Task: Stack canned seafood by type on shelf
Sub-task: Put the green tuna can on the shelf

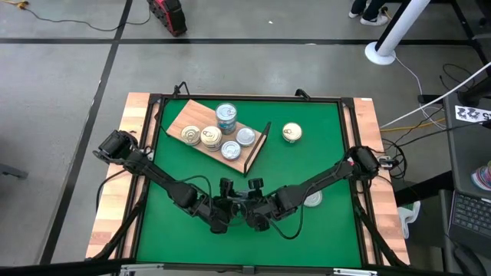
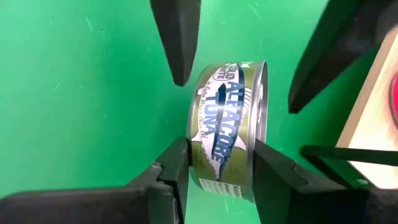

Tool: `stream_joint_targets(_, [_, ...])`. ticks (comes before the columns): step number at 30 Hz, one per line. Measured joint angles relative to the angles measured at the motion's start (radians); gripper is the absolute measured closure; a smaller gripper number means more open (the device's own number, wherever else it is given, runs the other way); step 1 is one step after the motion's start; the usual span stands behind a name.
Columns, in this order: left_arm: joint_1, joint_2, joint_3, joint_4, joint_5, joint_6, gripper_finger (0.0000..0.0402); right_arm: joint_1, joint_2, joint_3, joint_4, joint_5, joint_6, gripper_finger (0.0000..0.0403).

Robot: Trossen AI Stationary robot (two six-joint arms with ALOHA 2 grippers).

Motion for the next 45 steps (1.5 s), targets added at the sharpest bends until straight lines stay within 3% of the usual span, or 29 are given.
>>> stream_joint_targets(19, [0.0,0.0,0.0,-0.059,0.004,-0.039,0.0176,-0.014,-0.001,0.0,0.101,-0.044,0.045,0.0278])
stream_joint_targets(22, [0.0,0.0,0.0,-0.06,0.004,-0.037,0.0196,-0.014,-0.001,0.0,0.101,-0.044,0.045,0.0278])
stream_joint_targets(28, [0.0,0.001,0.0,-0.064,0.008,-0.042,0.0271,-0.014,-0.001,0.0,0.101,-0.04,0.042,0.0256])
stream_joint_targets(40, [0.0,0.001,0.0,-0.063,-0.012,-0.044,0.0294,-0.013,-0.002,0.0,0.098,-0.022,0.038,0.0198])
stream_joint_targets(45, [0.002,0.001,0.0,-0.076,-0.011,-0.068,0.0326,-0.017,-0.002,0.057,-0.064,-0.024,0.042,0.0195])
